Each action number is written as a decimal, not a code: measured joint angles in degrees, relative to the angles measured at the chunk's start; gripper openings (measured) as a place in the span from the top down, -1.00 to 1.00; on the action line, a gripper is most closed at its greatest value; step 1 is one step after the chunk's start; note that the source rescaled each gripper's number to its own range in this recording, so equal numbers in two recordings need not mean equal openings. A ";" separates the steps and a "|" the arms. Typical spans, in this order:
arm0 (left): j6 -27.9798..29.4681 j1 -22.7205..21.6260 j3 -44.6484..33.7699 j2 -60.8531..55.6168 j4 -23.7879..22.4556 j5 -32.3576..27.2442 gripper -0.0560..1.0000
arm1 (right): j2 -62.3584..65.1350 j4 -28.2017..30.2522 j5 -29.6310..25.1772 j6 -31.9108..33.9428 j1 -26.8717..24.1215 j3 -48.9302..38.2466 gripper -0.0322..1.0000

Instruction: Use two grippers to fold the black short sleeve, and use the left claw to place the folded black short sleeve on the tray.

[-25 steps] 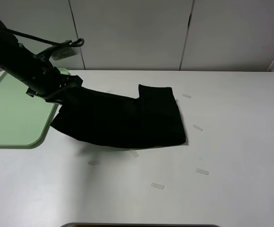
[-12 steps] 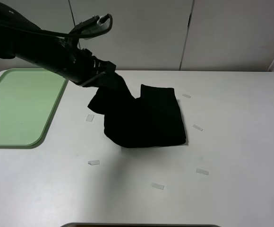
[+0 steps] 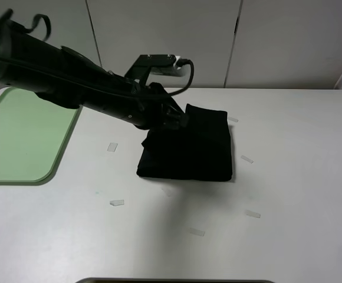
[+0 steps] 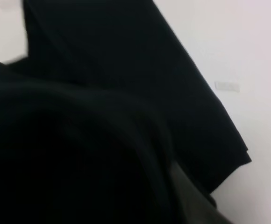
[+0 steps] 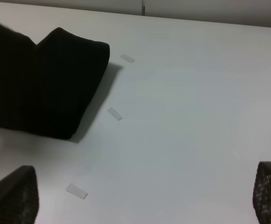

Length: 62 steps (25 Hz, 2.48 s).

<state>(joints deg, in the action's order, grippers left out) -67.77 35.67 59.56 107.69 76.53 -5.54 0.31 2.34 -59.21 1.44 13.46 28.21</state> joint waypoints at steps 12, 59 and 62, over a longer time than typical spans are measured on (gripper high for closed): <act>0.05 3.54 5.80 3.92 4.76 1.72 0.83 | 0.00 0.00 0.00 0.00 0.00 0.00 -1.00; -38.71 6.96 22.23 8.19 10.44 -4.30 -0.09 | 0.00 0.83 0.00 0.00 0.00 0.00 -1.00; -38.06 5.96 19.28 4.81 7.27 -3.85 -0.09 | 0.00 0.83 0.00 0.00 0.00 0.00 -1.00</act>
<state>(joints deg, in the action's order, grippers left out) -105.83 41.63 78.85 112.49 83.80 -9.40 0.31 3.17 -59.21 1.44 13.46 28.21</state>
